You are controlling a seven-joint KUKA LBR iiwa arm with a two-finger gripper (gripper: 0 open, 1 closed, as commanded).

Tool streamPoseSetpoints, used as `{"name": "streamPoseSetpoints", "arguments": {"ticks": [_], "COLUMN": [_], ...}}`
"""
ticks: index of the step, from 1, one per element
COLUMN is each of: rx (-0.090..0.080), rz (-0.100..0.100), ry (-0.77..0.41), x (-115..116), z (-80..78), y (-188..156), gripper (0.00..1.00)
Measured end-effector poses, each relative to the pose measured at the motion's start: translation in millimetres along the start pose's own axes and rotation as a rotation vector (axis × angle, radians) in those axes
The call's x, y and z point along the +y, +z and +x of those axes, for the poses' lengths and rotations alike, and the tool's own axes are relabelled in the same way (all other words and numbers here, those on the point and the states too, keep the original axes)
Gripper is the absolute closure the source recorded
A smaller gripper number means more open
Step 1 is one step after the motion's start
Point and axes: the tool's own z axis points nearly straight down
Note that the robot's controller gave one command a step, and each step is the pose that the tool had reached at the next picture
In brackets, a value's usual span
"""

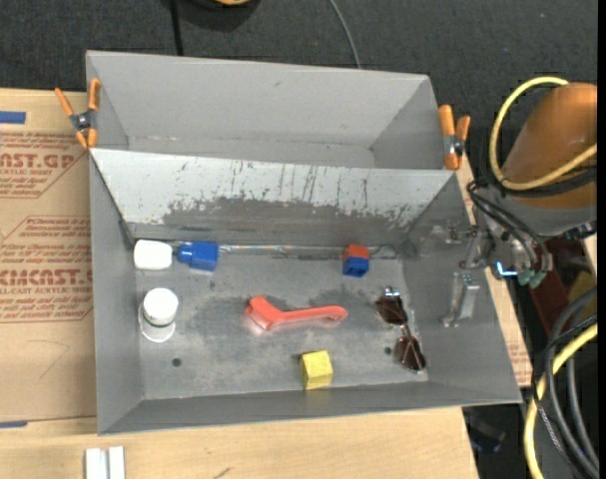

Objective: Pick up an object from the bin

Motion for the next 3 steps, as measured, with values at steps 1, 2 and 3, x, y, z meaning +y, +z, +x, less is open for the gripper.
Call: {"name": "streamPoseSetpoints", "arguments": {"ticks": [1, 2, 3], "rx": [-0.007, -0.014, -0.012], "rz": [0.001, 0.004, 0.004], "ry": [-0.002, -0.045, -0.231], "x": [0.6, 7.0, 59.4], "z": [-1.7, 1.3, 1.3], "y": [-4.5, 9.2, 72.5], "gripper": [0.00, 0.00, 0.00]}}
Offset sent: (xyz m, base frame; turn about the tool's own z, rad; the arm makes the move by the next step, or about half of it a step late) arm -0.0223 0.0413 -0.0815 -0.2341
